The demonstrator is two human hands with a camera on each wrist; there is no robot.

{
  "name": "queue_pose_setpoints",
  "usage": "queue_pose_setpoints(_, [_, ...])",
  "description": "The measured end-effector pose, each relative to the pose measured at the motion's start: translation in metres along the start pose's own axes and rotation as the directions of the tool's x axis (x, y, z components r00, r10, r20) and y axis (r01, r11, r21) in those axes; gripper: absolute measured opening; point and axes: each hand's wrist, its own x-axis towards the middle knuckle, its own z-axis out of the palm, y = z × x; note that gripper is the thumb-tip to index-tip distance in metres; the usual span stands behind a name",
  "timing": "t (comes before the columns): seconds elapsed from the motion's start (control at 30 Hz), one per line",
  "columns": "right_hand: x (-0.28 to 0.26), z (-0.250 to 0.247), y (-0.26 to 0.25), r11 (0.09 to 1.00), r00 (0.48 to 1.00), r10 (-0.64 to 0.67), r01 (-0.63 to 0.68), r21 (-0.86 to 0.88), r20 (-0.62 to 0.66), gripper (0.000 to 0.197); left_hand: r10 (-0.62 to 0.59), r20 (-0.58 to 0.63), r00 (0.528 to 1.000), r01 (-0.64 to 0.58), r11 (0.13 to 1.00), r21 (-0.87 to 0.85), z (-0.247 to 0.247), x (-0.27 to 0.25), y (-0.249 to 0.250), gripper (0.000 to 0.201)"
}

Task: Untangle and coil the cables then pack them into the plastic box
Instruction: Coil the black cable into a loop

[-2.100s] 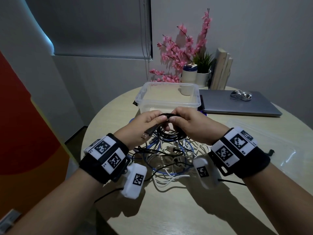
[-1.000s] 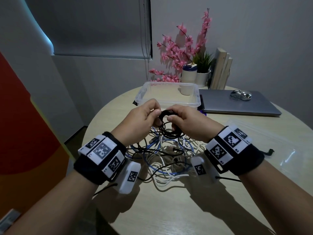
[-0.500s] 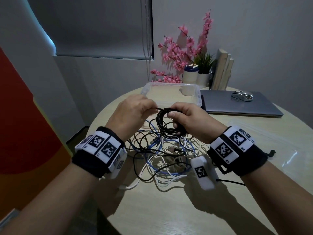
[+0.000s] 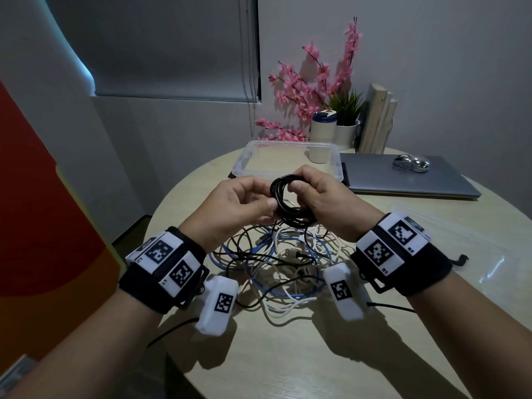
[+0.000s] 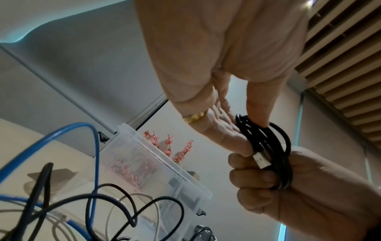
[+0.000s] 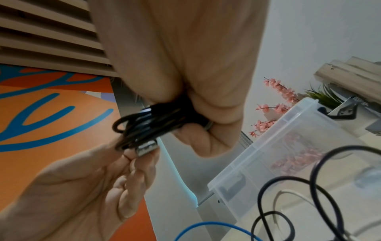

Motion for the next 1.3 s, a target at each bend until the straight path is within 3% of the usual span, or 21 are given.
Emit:
queue_pose_setpoints(0.13, [-0.001,0.001,0.001,1.000,1.000,0.019,-0.019,0.019,-0.001,0.017,-0.025,0.049,0.998,0.026,0.999,-0.029,0.003,-0.002,0.000,0.025])
queue_pose_setpoints(0.23, [-0.002,0.002,0.002,0.999,0.999,0.036,-0.037,0.021,0.002,0.010,-0.061,-0.011,0.998,0.060,0.995,-0.075,0.005,-0.002,-0.001,0.025])
queue_pose_setpoints(0.37, [-0.004,0.002,-0.001,0.966,0.998,0.060,-0.051,0.253,-0.029,0.029,-0.126,-0.079,0.989,0.120,0.989,-0.084,0.007,0.002,-0.003,0.025])
queue_pose_setpoints(0.43, [-0.006,0.002,-0.002,0.962,0.999,0.022,-0.015,0.274,-0.023,0.031,-0.147,-0.107,0.983,0.140,0.987,-0.074,0.008,0.002,-0.004,0.024])
queue_pose_setpoints(0.6, [-0.008,0.003,0.001,1.000,0.999,0.000,0.000,0.001,0.044,0.008,-0.167,-0.206,0.964,0.150,0.984,-0.096,0.004,0.007,-0.005,0.022])
queue_pose_setpoints(0.83, [-0.005,-0.001,0.001,0.921,0.995,-0.063,0.089,-0.380,0.081,0.023,-0.142,-0.162,0.976,0.125,0.986,-0.109,0.005,0.004,-0.004,0.022])
queue_pose_setpoints(0.97, [-0.006,0.001,0.001,0.910,0.985,-0.013,0.084,-0.407,0.175,0.034,-0.134,-0.181,0.974,0.118,0.988,-0.097,0.008,0.006,-0.002,0.019])
queue_pose_setpoints(1.1, [-0.005,0.004,0.003,0.875,0.988,-0.015,0.086,-0.475,0.152,0.029,-0.124,-0.204,0.971,0.103,0.989,-0.107,0.008,0.007,-0.001,0.021])
queue_pose_setpoints(1.3, [-0.006,0.003,0.002,0.898,0.986,-0.016,0.087,-0.432,0.164,0.027,-0.127,-0.172,0.977,0.104,0.985,-0.135,0.002,0.005,-0.001,0.026])
